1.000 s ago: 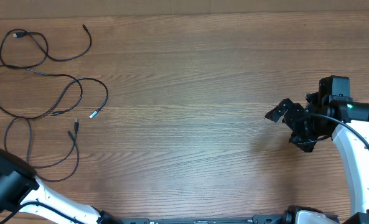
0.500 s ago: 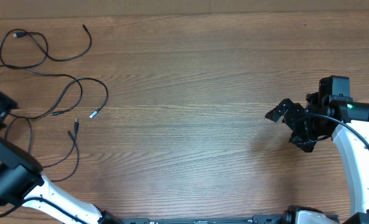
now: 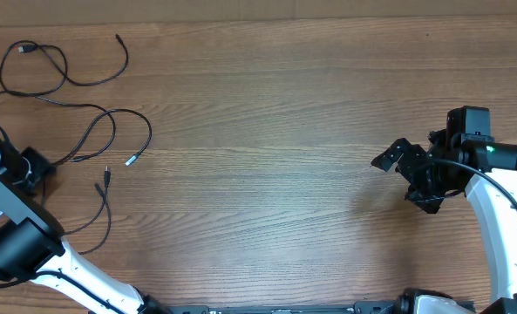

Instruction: Untangle cables

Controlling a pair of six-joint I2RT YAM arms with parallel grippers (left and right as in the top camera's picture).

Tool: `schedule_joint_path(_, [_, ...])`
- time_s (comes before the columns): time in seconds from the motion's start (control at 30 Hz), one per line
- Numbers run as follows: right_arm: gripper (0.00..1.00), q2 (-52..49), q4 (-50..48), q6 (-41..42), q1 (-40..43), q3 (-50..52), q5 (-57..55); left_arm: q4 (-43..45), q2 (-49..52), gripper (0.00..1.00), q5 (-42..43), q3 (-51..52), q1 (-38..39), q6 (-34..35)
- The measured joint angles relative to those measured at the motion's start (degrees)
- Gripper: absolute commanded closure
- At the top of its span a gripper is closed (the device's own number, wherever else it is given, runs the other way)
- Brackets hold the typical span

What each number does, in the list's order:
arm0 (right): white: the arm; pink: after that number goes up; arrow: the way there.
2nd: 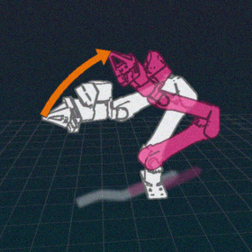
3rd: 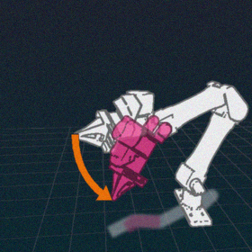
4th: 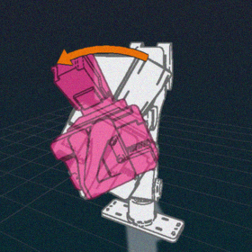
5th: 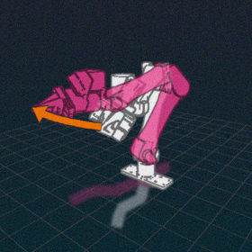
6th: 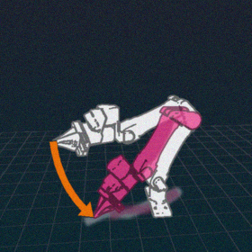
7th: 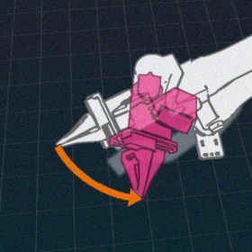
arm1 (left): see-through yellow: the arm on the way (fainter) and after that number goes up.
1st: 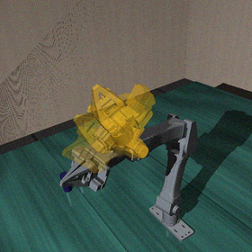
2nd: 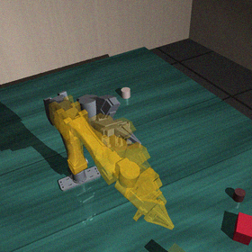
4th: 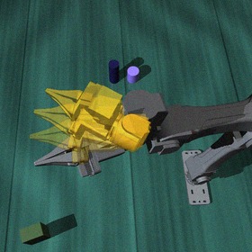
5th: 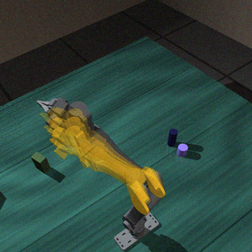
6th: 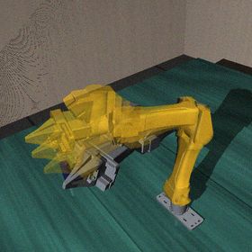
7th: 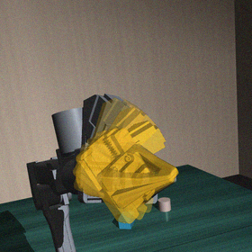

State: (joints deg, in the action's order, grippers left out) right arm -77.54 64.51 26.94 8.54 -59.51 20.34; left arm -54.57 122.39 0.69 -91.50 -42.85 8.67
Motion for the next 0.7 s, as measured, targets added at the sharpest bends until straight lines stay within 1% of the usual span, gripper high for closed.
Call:
schedule_joint_path(0.07, [0.0,0.0,0.0,0.0,0.02,0.0,0.02,2.14,0.0,0.73,-0.2,1.88,0.0,0.0])
schedule_joint_path(0.1, [0.0,0.0,0.0,0.0,0.0,0.0,0.02,3.08,0.0,0.83,-0.33,2.64,0.0,-0.02])
schedule_joint_path(0.13, [0.0,0.0,-0.02,0.0,0.0,0.0,0.0,3.8,0.0,0.88,-0.44,3.19,0.0,-0.13])
schedule_joint_path(0.2, [0.0,0.0,0.0,-0.02,0.0,0.0,0.0,4.85,0.02,0.95,-1.4,3.82,0.0,0.17])
schedule_joint_path(0.47, [0.0,0.0,-0.02,0.02,0.0,0.0,0.0,4.31,0.04,0.96,-8.76,3.3,0.0,2.95])
schedule_joint_path(0.57, [0.0,0.0,0.0,0.0,0.0,0.0,0.0,2.6,0.07,0.96,-10.56,0.39,-0.02,3.26])
schedule_joint_path(0.7, [0.0,0.0,0.0,0.0,0.0,0.0,0.02,-0.15,0.07,0.96,-11.85,-6.49,-0.04,3.43])
